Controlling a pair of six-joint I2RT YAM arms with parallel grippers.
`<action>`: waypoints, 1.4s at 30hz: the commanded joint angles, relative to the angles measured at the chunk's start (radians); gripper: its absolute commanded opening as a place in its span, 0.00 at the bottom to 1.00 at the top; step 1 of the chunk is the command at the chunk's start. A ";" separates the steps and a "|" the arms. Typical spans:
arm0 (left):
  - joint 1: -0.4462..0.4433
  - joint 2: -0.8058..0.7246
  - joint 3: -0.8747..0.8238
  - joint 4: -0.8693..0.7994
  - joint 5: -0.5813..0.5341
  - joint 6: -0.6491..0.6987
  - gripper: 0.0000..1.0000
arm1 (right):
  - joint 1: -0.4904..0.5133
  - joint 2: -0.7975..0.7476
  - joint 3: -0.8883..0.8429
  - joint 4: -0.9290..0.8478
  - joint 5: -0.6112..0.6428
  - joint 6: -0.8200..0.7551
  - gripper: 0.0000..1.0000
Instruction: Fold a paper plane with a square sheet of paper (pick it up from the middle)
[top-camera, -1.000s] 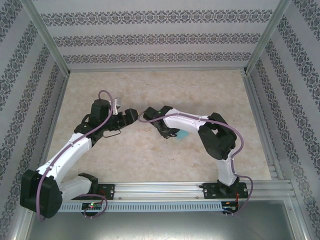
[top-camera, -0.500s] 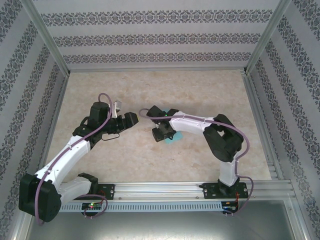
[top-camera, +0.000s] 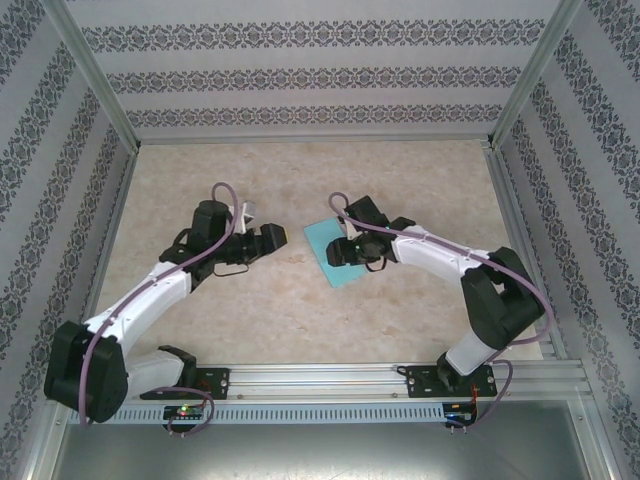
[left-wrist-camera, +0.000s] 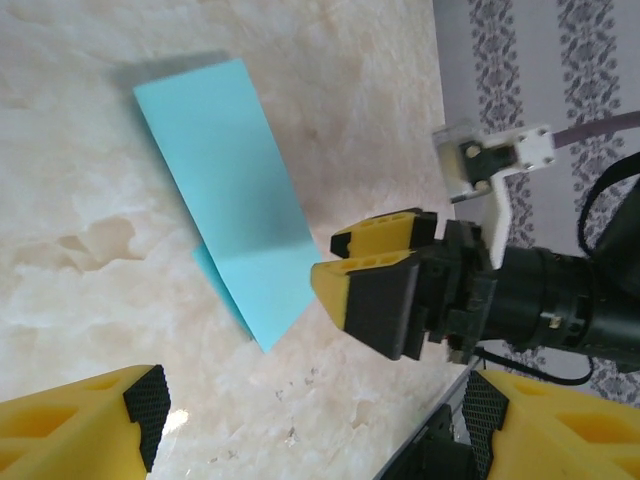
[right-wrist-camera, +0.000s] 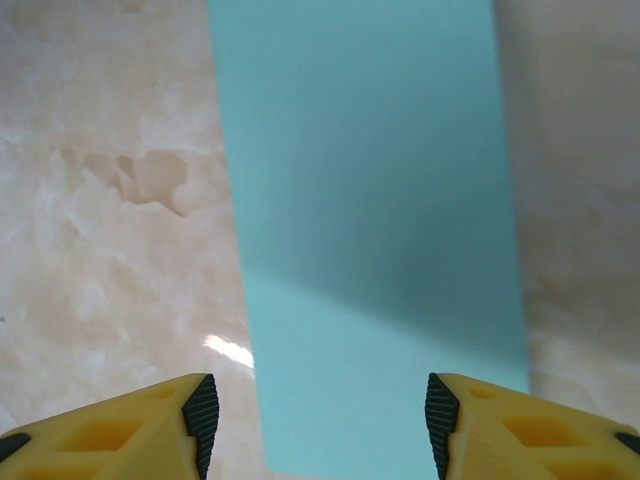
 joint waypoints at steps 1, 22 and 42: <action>-0.076 0.092 0.031 0.087 -0.033 0.006 0.80 | -0.059 -0.071 -0.053 0.033 -0.057 -0.009 0.61; -0.313 0.675 0.409 0.022 -0.235 0.117 0.38 | -0.316 -0.120 -0.266 0.201 -0.335 0.021 0.63; -0.318 0.749 0.406 -0.073 -0.319 0.213 0.25 | -0.257 0.045 -0.221 0.280 -0.465 0.044 0.56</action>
